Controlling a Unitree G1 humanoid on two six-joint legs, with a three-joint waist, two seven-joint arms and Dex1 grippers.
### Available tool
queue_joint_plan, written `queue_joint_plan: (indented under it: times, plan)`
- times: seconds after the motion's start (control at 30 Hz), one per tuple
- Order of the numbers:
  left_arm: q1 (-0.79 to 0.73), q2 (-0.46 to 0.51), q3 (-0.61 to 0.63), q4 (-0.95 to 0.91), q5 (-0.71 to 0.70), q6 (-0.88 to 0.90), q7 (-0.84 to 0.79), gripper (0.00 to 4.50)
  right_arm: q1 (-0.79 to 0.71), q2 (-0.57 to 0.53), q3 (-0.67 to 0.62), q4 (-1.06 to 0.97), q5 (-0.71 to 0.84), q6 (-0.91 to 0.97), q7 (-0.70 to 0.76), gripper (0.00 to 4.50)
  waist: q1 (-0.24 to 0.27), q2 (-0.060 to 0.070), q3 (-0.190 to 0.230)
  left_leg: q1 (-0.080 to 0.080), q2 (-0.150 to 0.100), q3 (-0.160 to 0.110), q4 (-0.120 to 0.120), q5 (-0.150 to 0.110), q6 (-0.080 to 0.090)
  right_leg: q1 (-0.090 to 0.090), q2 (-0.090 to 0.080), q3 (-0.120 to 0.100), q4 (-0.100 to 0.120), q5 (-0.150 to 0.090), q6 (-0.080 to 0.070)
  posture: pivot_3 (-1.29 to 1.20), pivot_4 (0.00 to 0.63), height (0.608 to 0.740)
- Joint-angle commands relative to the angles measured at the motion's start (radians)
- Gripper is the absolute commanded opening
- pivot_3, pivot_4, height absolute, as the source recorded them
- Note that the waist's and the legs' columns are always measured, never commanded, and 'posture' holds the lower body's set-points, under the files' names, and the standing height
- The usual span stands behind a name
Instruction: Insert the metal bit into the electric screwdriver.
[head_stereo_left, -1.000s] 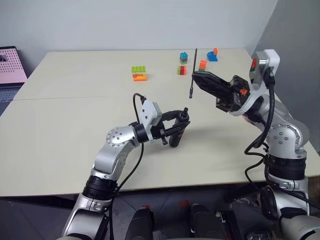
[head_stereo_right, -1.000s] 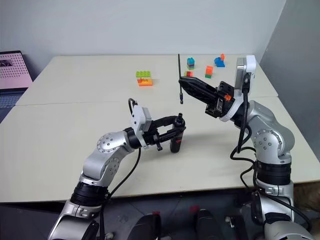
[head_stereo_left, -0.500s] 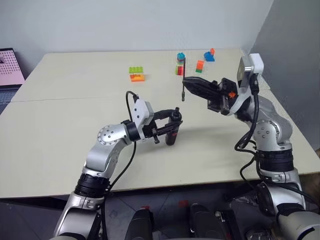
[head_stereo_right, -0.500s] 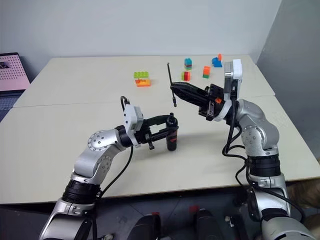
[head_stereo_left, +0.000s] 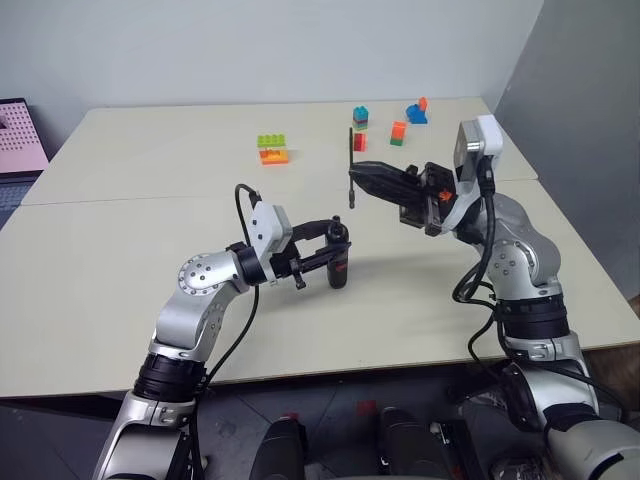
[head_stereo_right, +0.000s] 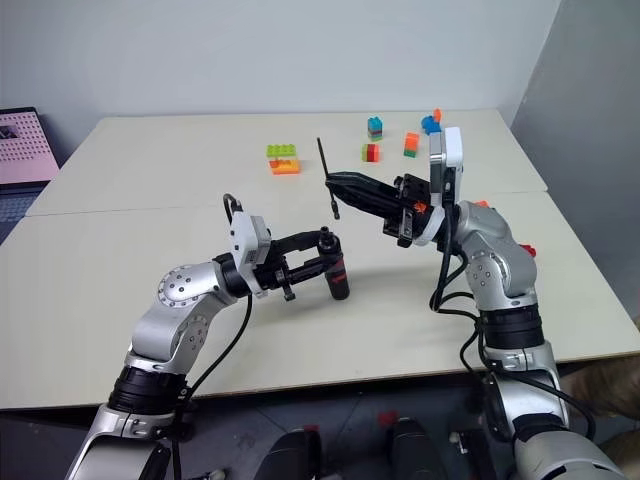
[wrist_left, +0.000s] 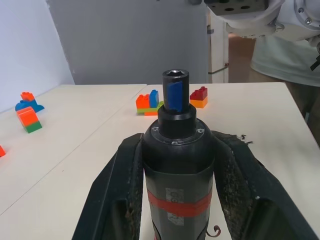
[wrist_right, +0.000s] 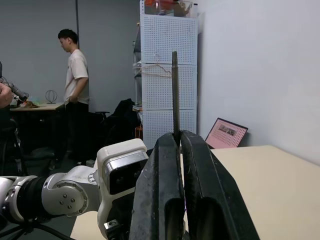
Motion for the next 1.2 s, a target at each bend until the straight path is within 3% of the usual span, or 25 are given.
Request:
queue_joint_plan:
  times: [0.03, 0.53, 1.2]
  plan:
    - [0.015, 0.016, 0.007, 0.019, 0.039, 0.015, 0.026, 1.63, -0.046, 0.017, 0.008, 0.010, -0.015, -0.036, 0.020, 0.00, 0.000, 0.000, 0.000, 0.000, 0.000, 0.000, 0.000, 0.000, 0.000, 0.000, 0.000, 0.000, 0.000, 0.000, 0.000, 0.00, 0.150, 0.740]
    - [0.001, 0.016, 0.000, 0.034, 0.037, 0.017, 0.015, 1.63, -0.119, 0.037, 0.037, 0.175, -0.089, -0.129, 0.139, 0.00, 0.000, 0.000, 0.000, 0.001, 0.000, 0.000, 0.000, 0.000, 0.000, 0.001, 0.000, 0.000, 0.000, 0.000, 0.000, 0.00, 0.150, 0.740]
    - [-0.003, 0.015, -0.006, 0.035, 0.037, 0.018, 0.010, 1.63, -0.087, 0.041, 0.044, 0.181, -0.113, -0.127, 0.158, 0.00, 0.000, 0.000, 0.000, 0.001, 0.000, 0.000, 0.000, 0.000, 0.000, 0.001, 0.000, 0.000, 0.000, 0.000, 0.000, 0.00, 0.150, 0.740]
